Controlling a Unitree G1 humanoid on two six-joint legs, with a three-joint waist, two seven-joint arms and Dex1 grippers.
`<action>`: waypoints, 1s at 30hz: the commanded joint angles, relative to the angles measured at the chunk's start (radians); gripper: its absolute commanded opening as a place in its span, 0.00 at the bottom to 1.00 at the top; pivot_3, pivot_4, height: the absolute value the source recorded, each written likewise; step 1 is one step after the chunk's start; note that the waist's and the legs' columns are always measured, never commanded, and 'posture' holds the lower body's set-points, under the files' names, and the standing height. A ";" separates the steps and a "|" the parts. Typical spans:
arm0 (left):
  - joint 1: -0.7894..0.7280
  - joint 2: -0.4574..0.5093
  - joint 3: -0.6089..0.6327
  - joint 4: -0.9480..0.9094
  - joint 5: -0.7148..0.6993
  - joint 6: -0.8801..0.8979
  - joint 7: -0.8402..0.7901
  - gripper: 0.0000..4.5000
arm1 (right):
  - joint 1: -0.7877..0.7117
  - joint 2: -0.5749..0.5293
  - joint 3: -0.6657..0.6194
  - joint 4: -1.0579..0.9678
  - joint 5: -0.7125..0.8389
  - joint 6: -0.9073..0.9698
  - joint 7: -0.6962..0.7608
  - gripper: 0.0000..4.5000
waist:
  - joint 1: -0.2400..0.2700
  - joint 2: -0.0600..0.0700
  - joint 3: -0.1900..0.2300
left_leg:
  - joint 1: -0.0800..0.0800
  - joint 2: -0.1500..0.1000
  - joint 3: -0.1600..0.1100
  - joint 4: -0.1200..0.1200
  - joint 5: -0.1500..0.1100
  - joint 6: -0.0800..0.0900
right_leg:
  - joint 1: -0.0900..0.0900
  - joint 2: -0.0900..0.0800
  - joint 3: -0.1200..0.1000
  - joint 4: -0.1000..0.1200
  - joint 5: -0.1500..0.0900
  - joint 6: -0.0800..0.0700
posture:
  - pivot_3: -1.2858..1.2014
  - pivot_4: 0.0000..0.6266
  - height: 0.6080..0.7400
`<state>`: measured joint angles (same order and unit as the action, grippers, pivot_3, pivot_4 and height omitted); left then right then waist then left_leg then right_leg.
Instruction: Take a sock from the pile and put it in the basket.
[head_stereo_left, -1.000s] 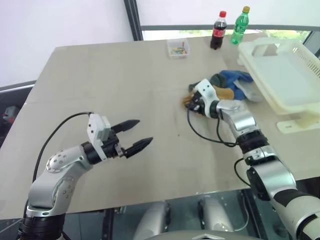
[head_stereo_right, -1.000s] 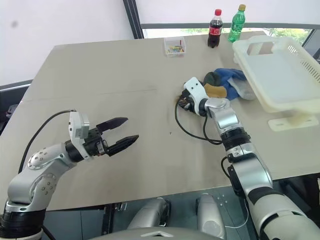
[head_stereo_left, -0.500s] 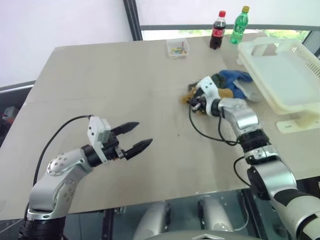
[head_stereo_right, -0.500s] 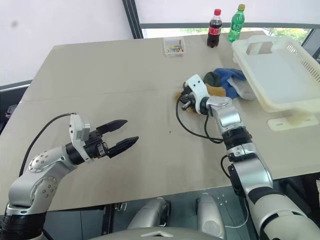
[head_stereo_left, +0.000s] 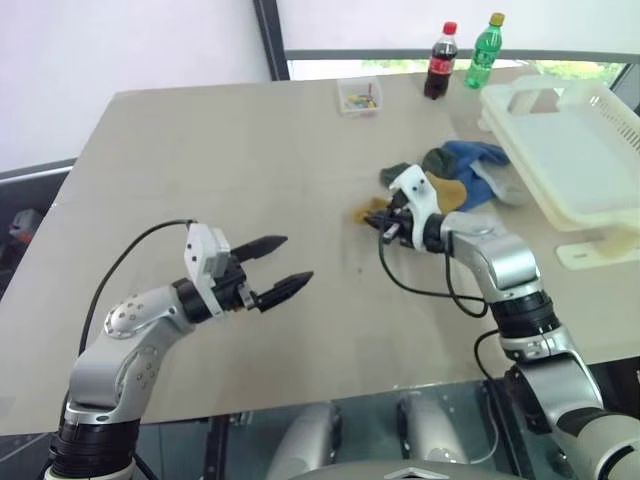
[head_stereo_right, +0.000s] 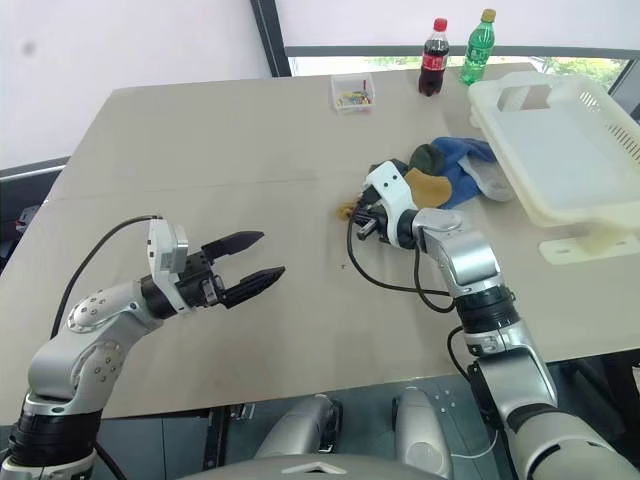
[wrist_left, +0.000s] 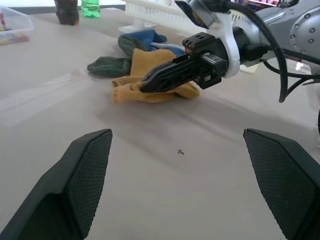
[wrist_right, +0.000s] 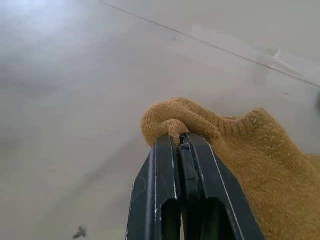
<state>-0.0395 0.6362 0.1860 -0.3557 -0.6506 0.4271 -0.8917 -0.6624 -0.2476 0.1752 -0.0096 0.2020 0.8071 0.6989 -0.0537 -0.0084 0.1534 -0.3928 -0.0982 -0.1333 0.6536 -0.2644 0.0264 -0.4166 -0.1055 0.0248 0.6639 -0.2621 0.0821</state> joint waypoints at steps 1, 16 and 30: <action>-0.013 0.005 0.007 -0.005 -0.009 -0.008 -0.015 1.00 | 0.056 0.011 0.056 -0.123 0.049 0.047 0.021 0.02 | 0.000 0.000 0.000 | 0.000 0.000 0.000 0.000 0.000 0.000 | 0.000 0.000 0.000 0.000 0.000 0.000 | 0.52 0.24 1.00; -0.057 0.126 0.047 0.149 0.011 0.015 -0.106 1.00 | 0.104 0.224 0.187 -0.116 0.076 0.113 -0.095 0.15 | 0.003 0.000 0.000 | 0.001 -0.001 0.000 0.001 0.000 -0.001 | -0.001 0.000 0.000 0.002 0.000 0.000 | 0.52 0.24 1.00; -0.162 0.051 -0.098 0.178 0.069 0.304 0.108 1.00 | 0.196 -0.026 0.019 -0.460 0.120 0.127 -0.137 0.80 | 0.012 -0.001 -0.001 | 0.000 -0.001 0.000 0.001 0.000 0.000 | -0.001 0.000 0.000 0.004 0.000 0.000 | 0.52 0.24 1.00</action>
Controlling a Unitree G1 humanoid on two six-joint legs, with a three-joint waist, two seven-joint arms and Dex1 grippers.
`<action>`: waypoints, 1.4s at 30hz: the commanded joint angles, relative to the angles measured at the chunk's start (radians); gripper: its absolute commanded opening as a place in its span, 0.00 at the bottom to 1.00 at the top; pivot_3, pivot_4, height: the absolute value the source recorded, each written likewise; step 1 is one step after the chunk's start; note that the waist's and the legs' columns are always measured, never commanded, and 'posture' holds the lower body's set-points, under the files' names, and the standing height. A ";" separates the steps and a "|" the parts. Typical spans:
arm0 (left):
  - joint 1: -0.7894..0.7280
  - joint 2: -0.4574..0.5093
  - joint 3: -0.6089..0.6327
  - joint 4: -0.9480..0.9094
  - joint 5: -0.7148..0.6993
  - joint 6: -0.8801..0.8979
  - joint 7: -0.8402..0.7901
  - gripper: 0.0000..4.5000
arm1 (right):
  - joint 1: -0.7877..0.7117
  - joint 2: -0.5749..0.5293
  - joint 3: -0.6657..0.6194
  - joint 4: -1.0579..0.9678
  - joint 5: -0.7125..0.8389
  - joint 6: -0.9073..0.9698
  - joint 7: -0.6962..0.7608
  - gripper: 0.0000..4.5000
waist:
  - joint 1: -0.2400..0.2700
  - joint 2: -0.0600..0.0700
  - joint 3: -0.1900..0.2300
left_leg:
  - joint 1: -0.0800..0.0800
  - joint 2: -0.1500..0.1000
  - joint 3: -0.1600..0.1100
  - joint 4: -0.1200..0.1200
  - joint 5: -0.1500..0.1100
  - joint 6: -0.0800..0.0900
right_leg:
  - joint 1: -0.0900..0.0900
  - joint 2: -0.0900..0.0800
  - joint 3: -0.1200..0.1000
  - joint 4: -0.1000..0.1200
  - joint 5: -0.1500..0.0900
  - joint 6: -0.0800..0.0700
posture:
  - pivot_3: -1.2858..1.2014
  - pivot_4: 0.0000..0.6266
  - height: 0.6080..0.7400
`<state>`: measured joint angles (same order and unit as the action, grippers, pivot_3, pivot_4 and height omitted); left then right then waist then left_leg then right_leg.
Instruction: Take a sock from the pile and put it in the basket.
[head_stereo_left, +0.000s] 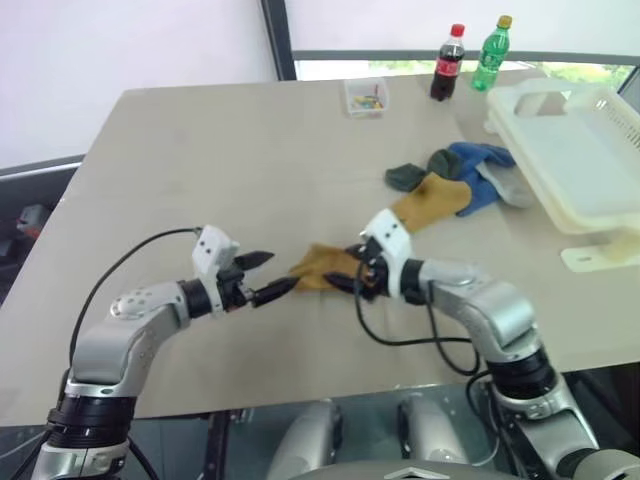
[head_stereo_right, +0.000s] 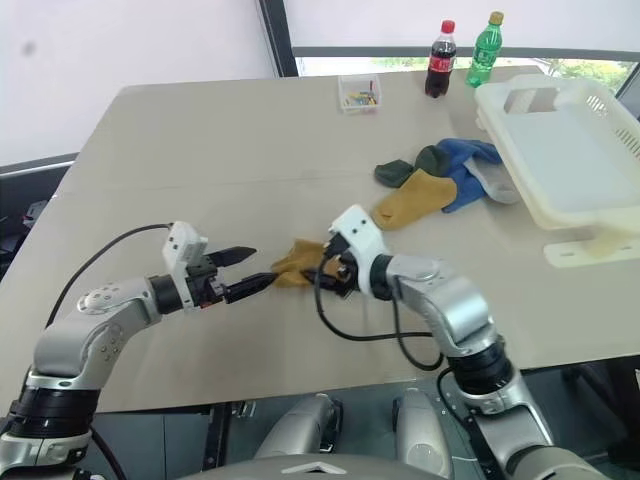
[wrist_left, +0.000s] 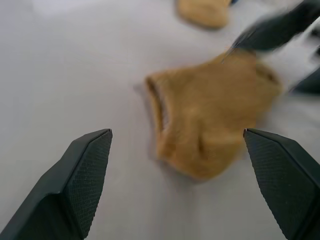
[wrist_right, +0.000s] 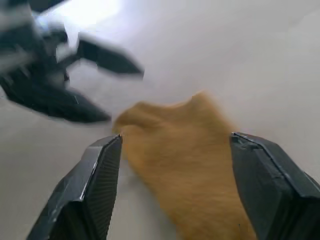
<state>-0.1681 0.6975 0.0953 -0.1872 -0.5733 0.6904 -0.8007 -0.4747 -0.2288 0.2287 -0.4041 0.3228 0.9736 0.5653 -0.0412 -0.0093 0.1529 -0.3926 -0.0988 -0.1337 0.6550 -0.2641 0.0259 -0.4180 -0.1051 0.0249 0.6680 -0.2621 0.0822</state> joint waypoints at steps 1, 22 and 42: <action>-0.040 -0.016 -0.020 0.025 0.012 0.026 0.015 1.00 | 0.021 -0.077 -0.038 -0.061 -0.022 -0.065 -0.006 0.80 | 0.000 0.000 0.000 | 0.000 0.000 0.000 0.000 0.000 0.000 | 0.000 0.000 0.000 0.000 0.000 0.000 | 0.52 0.24 1.00; -0.067 -0.085 -0.092 0.144 0.114 -0.070 -0.035 0.22 | 0.089 -0.180 0.074 0.160 -0.147 -0.295 0.046 0.00 | 0.007 -0.001 -0.001 | 0.005 0.000 0.001 0.003 0.000 0.000 | 0.005 -0.001 0.001 0.004 0.000 0.000 | 0.52 0.24 1.00; -0.130 0.031 0.201 0.120 -0.265 0.231 -0.175 0.00 | 0.096 -0.177 0.040 0.076 -0.127 -0.426 0.106 0.55 | 0.002 -0.001 -0.001 | 0.005 0.000 0.001 0.003 0.000 -0.001 | 0.005 0.000 0.001 0.004 0.000 0.000 | 0.52 0.24 1.00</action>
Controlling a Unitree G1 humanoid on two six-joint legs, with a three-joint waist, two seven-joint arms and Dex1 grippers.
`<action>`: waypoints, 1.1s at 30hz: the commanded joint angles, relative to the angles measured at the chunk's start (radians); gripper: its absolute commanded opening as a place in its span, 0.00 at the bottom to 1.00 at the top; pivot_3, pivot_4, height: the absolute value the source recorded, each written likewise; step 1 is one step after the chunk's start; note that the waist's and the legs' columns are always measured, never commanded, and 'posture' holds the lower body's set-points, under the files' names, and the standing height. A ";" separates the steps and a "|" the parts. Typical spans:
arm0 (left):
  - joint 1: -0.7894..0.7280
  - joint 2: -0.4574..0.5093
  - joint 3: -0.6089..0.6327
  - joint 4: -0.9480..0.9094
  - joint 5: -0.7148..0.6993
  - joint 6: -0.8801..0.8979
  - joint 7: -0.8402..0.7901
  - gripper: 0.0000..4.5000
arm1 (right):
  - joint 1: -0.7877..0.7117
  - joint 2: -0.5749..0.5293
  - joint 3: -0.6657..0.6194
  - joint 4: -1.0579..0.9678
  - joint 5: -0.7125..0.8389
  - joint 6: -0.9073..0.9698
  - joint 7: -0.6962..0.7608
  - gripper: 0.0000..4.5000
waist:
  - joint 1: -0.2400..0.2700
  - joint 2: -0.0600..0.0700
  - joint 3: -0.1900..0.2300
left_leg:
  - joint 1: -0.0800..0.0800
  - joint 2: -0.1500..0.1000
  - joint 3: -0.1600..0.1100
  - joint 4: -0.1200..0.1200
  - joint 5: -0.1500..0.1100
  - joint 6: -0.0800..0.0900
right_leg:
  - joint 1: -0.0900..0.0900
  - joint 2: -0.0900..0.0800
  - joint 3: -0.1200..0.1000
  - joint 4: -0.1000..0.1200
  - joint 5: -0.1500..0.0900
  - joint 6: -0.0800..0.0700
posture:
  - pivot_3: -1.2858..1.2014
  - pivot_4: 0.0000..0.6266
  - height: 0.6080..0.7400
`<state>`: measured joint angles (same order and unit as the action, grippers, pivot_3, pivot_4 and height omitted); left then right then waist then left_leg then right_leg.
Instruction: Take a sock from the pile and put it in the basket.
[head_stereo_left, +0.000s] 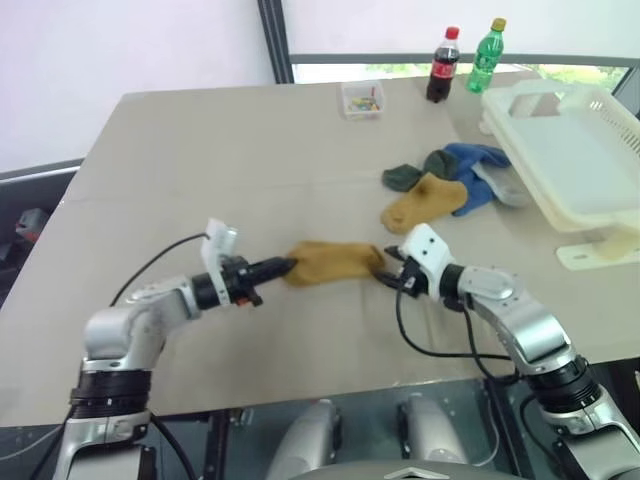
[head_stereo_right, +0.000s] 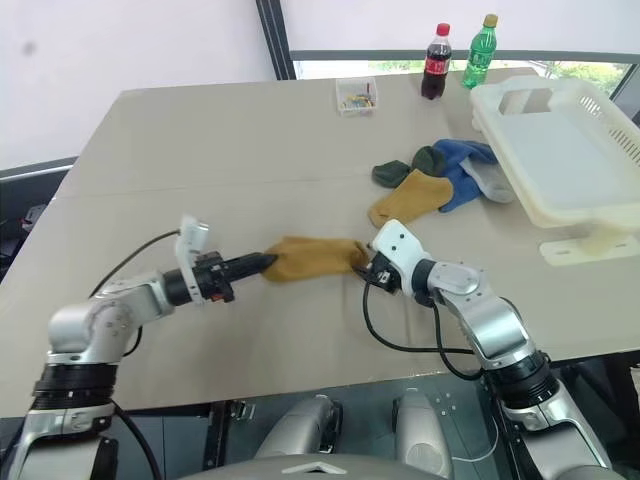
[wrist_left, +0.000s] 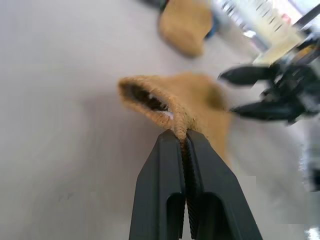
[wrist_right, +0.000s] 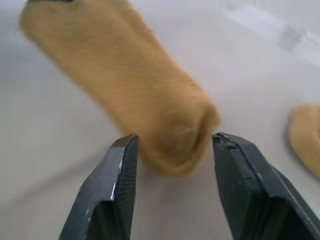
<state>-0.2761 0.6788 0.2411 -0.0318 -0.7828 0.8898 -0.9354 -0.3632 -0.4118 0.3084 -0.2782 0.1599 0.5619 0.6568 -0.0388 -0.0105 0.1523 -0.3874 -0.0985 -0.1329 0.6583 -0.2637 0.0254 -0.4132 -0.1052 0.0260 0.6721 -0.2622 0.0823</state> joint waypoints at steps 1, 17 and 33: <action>-0.029 0.074 0.063 -0.029 -0.058 0.033 -0.056 0.00 | -0.013 -0.005 -0.058 -0.061 0.047 -0.015 0.025 0.55 | 0.000 0.000 0.000 | 0.000 0.000 0.000 0.000 0.000 0.000 | 0.000 0.000 0.000 0.000 0.000 0.000 | 0.52 0.24 1.00; -0.447 0.340 -0.367 0.014 0.167 0.030 -0.374 0.00 | 0.267 -0.205 -0.266 -0.352 0.151 0.103 0.024 0.55 | 0.030 -0.001 0.002 | -0.005 0.000 -0.002 -0.002 0.000 0.000 | -0.002 0.000 -0.003 -0.005 0.000 0.000 | 0.52 0.24 1.00; -0.414 -0.225 -0.525 0.119 0.272 -0.047 -0.172 0.33 | 0.397 -0.113 -0.383 -0.599 0.217 0.374 -0.224 0.57 | 0.022 -0.004 0.003 | -0.009 -0.002 -0.003 0.011 -0.001 0.002 | -0.003 0.000 -0.002 0.004 0.000 0.000 | 0.52 0.24 1.00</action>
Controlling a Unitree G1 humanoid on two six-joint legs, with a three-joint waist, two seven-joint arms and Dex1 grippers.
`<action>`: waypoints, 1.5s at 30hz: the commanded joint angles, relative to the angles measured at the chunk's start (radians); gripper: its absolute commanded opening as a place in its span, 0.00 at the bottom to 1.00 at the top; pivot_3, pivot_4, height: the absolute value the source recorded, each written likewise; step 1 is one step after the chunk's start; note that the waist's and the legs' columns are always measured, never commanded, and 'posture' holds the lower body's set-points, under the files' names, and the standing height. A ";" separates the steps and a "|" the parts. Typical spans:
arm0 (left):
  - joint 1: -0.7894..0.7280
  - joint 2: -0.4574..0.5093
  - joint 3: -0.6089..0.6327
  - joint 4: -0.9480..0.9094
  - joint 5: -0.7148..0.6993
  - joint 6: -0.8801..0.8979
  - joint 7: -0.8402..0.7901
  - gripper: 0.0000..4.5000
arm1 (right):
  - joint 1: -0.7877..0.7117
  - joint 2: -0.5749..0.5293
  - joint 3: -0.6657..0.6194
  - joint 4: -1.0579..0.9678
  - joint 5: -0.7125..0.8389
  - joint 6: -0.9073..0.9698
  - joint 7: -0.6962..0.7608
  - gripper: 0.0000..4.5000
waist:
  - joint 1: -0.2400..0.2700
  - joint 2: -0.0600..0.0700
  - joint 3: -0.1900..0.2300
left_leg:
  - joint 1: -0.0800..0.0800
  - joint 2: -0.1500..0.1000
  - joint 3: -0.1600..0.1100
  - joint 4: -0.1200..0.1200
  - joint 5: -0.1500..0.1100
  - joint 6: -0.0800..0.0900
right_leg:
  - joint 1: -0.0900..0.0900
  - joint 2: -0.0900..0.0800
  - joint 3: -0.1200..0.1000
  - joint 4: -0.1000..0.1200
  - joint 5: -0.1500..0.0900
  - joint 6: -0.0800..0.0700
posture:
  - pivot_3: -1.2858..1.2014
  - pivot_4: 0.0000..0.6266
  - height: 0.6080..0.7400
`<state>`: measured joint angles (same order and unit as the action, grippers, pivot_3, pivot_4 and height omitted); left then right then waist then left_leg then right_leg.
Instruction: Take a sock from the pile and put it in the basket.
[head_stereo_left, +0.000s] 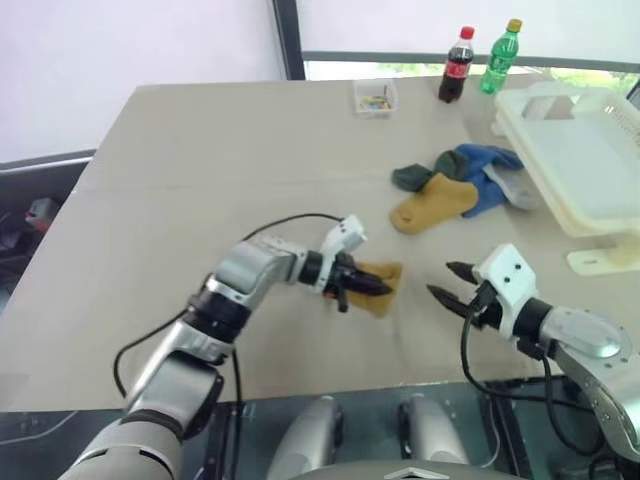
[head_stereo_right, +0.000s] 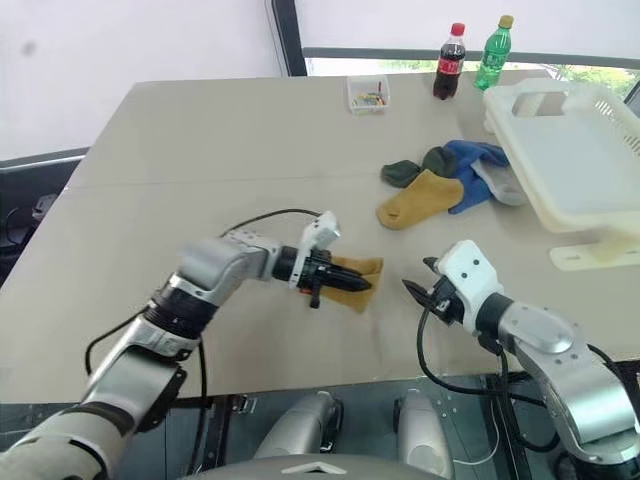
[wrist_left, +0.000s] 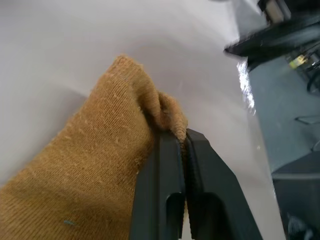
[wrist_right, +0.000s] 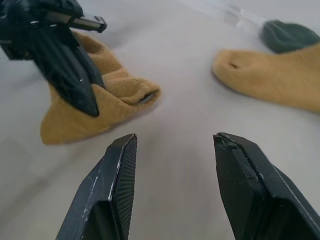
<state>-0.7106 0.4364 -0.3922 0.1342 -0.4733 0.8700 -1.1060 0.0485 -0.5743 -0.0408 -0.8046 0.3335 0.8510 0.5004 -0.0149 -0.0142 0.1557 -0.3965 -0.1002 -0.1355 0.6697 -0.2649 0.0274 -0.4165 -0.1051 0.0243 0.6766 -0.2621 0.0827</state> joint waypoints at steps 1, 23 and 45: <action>0.031 0.029 0.150 -0.059 -0.048 -0.044 0.005 0.41 | -0.027 0.068 -0.028 -0.078 0.049 0.107 -0.089 0.57 | -0.006 0.000 0.000 | 0.001 0.000 0.001 0.000 0.000 0.000 | 0.000 0.000 0.001 0.001 0.000 0.000 | 0.52 0.24 1.00; 0.394 0.087 0.230 -0.133 0.201 -0.472 0.159 0.47 | -0.117 0.038 0.205 0.209 -0.021 0.074 -0.077 0.57 | 0.009 0.001 -0.003 | 0.004 -0.001 0.000 -0.001 0.000 0.000 | 0.003 -0.001 0.000 0.000 0.000 0.000 | 0.52 0.24 1.00; 0.622 0.062 0.334 -0.512 0.047 -0.211 0.380 0.23 | -0.199 -0.196 0.236 0.370 -0.117 -0.221 0.188 0.21 | 0.008 0.000 -0.003 | 0.006 0.000 0.000 -0.001 0.000 0.000 | 0.005 -0.001 0.000 -0.002 0.000 0.000 | 0.52 0.24 1.00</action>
<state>-0.0875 0.4972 -0.0827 -0.3511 -0.4032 0.6697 -0.7210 -0.1488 -0.7540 0.1963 -0.4414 0.2394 0.6519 0.6731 -0.0068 -0.0140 0.1522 -0.3907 -0.1006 -0.1354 0.6685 -0.2653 0.0277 -0.4114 -0.1062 0.0242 0.6750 -0.2621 0.0830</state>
